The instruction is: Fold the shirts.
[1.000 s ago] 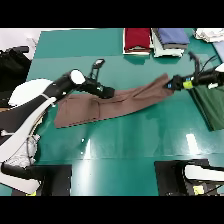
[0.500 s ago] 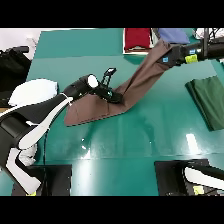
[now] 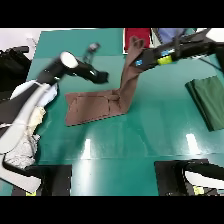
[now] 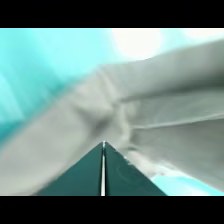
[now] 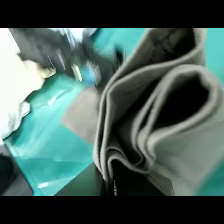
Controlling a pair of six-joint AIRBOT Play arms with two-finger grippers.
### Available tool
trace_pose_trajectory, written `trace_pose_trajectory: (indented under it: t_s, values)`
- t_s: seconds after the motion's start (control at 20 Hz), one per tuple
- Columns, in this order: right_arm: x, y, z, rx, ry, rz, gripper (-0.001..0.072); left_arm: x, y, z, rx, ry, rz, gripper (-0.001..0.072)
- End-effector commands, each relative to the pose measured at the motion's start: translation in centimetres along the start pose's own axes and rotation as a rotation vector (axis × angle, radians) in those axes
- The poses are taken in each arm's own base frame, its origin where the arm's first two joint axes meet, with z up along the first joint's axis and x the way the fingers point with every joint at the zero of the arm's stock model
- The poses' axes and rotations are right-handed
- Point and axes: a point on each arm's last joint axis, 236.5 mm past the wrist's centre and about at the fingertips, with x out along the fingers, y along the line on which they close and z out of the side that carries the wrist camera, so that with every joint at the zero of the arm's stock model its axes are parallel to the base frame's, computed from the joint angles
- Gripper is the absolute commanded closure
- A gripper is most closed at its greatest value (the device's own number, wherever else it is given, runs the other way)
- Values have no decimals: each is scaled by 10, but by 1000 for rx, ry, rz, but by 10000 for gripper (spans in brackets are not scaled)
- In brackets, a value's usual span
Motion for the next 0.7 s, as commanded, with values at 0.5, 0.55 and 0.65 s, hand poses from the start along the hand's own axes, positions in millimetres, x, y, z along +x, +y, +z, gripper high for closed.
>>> trace_pose_trajectory:
  t_s: [0.5,0.55,0.65]
  values:
    - [183,86,-32,-208,114,148,282,-273,57,72,97,-416,370,684]
    - [172,61,-36,-202,138,96,282,-267,53,71,102,-406,358,684]
    - [149,4,-47,-135,167,-26,282,-253,40,70,125,-387,330,684]
